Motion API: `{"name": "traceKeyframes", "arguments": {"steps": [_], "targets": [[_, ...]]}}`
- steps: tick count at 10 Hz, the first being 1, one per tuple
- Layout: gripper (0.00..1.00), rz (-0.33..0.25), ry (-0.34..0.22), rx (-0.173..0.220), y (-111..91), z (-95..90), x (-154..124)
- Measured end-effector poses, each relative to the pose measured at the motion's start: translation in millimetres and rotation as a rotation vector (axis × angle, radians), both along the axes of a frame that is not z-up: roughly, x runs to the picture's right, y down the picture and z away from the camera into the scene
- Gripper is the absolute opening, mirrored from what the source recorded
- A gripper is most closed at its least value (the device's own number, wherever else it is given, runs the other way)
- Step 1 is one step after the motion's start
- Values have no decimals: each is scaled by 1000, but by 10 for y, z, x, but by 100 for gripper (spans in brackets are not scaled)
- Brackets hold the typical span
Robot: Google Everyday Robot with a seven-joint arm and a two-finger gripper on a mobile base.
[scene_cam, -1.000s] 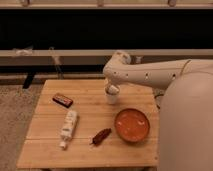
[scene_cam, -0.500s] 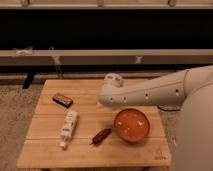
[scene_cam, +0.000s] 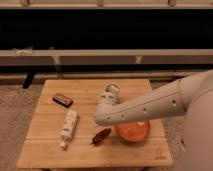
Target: Drag the pepper across the table
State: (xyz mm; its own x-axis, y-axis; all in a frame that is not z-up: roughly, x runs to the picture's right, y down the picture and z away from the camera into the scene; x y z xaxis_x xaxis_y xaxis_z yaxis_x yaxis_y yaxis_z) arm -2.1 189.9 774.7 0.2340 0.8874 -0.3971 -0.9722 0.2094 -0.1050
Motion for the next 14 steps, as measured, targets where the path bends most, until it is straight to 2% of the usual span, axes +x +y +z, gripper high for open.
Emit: {"name": "traceKeyframes", "arguments": {"steps": [3,9,11,14], "targets": [[80,-65,-21,-64,390,25,-146],[80,-198,-58,-103,949,-48,-474],[80,-215,-58,-86,999,-77,-540],[80,-215,-51,-16,829,-157,-481]]}}
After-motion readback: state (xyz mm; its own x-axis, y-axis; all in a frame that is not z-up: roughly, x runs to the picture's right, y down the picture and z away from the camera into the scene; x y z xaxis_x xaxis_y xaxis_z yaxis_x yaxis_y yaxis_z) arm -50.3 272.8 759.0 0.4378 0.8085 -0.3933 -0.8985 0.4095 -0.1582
